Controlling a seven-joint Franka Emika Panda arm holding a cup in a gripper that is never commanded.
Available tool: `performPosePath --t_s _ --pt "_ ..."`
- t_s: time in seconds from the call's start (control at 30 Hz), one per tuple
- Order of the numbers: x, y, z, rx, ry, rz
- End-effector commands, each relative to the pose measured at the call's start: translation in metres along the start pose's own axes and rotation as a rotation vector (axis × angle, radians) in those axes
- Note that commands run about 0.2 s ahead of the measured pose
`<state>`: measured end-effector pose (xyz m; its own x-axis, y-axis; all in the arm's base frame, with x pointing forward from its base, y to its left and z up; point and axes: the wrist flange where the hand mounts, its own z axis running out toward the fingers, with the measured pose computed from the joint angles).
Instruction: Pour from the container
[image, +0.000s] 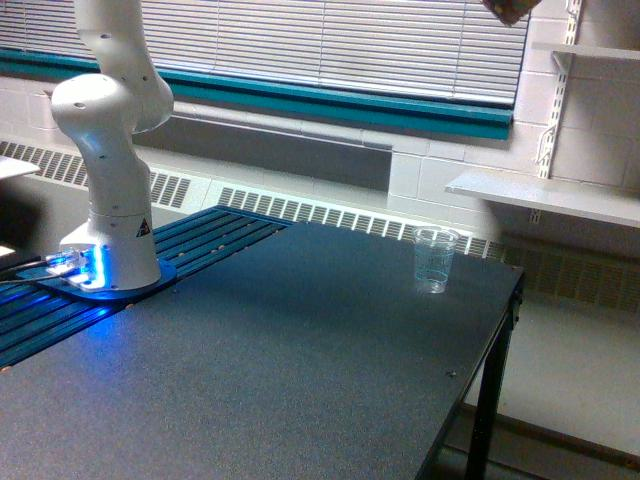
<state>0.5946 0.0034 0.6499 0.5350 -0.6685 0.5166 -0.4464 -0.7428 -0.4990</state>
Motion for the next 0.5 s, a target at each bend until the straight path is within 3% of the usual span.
performPosePath --t_s 0.03,0.4,0.5 --pt "0.015 0.002 -0.023 0.000 0.034 -0.007" --pt "0.001 -0.002 -0.023 0.012 0.066 -0.037" --pt "-0.009 -0.003 -0.018 0.035 0.050 -0.061"
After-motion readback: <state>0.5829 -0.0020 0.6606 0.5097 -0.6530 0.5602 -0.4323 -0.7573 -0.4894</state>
